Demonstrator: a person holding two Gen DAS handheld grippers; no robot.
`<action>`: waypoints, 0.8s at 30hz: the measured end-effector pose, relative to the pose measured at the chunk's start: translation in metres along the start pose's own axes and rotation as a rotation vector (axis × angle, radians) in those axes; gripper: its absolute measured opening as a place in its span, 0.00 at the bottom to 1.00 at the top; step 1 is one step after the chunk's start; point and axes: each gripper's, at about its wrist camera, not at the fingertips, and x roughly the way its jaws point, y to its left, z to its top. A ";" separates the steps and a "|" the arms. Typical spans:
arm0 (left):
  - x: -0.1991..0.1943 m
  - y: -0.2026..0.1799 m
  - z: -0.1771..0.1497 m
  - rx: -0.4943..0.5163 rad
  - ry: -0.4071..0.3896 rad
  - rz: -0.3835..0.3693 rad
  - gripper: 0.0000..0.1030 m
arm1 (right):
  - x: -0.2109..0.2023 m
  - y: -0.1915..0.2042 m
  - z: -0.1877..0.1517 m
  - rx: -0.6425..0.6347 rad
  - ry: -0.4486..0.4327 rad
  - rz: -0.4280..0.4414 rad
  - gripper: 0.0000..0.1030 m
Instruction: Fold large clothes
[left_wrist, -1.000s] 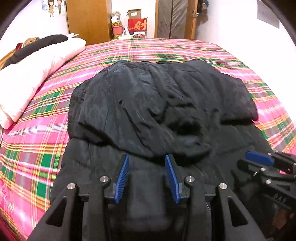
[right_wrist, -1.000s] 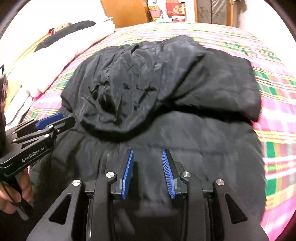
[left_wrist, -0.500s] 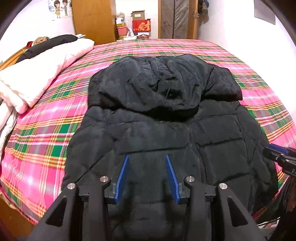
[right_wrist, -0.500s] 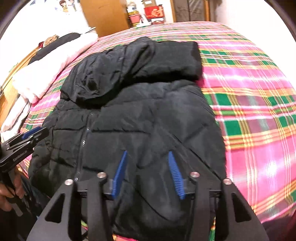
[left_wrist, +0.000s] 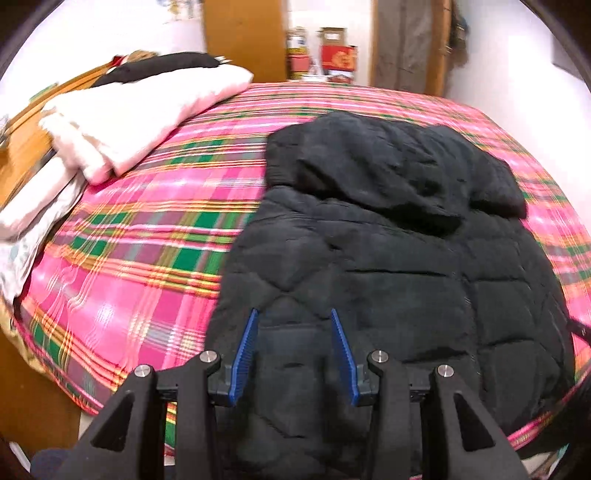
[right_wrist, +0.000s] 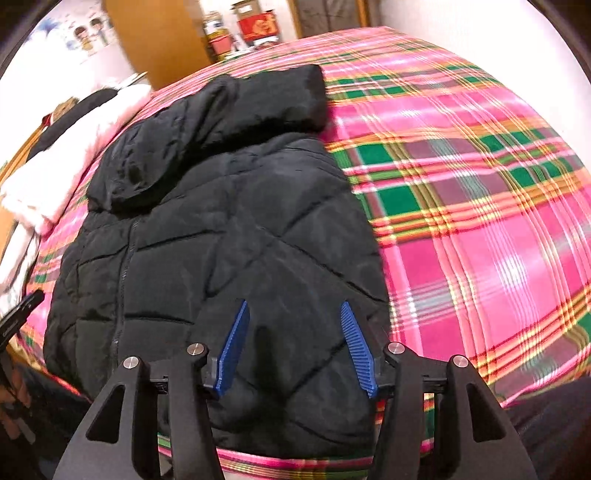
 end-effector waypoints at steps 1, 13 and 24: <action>0.003 0.008 0.001 -0.022 0.003 0.012 0.42 | 0.002 -0.004 0.000 0.017 0.008 -0.008 0.59; 0.051 0.068 -0.013 -0.277 0.158 0.052 0.51 | 0.019 -0.039 -0.008 0.151 0.088 -0.022 0.61; 0.073 0.060 -0.027 -0.277 0.281 0.008 0.54 | 0.032 -0.046 -0.022 0.201 0.197 0.055 0.63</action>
